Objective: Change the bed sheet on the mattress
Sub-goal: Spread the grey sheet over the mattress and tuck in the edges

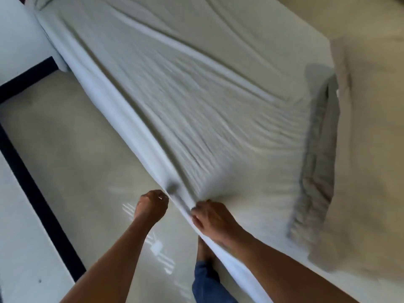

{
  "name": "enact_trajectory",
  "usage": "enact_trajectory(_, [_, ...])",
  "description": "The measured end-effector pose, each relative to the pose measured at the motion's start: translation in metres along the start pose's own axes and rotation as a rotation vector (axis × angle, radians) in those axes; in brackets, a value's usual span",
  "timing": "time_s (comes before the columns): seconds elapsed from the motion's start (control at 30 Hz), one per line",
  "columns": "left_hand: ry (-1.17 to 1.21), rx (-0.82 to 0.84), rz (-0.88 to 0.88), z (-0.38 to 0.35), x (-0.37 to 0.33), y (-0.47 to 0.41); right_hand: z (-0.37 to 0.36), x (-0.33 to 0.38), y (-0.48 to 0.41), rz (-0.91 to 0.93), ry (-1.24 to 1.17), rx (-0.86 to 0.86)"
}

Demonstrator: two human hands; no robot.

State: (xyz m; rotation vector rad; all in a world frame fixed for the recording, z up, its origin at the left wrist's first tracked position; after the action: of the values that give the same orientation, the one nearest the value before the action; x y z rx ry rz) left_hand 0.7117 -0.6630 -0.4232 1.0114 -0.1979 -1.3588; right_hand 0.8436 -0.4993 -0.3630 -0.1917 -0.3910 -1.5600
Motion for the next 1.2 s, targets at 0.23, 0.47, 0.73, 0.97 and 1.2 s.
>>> enact_trajectory(0.23, [0.41, -0.211, 0.072, 0.077, -0.04, -0.087, -0.033, 0.048, -0.045, 0.194, -0.099, 0.482])
enact_trajectory(0.47, [0.53, -0.313, 0.165, 0.124, -0.039, -0.161, 0.018, -0.027, -0.124, -0.294, -0.357, -0.089])
enact_trajectory(0.73, [0.552, -0.097, 0.28, 0.123, -0.01, -0.197, 0.033, -0.045, -0.221, -0.506, -0.31, -0.214])
enact_trajectory(0.97, [0.732, -0.143, 0.215, 0.196, -0.049, -0.277, 0.023, -0.005, -0.296, -0.595, -0.239, -0.231])
enact_trajectory(1.2, [0.463, -0.196, 0.128, 0.237, -0.03, -0.293, -0.001, 0.05, -0.362, -0.54, -0.307, -0.178])
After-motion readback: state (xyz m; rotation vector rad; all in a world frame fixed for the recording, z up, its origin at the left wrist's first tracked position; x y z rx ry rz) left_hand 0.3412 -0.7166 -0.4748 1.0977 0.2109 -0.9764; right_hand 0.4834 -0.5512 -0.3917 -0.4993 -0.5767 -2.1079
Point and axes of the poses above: each hand's wrist, its own y-axis away from the middle knuckle, its own z-axis out of the back of the hand, x = y × z, the point moved 9 cm from there along -y, towards the middle knuckle, and after that the axes turned 8 degrees about y, right-handed, at the moved point
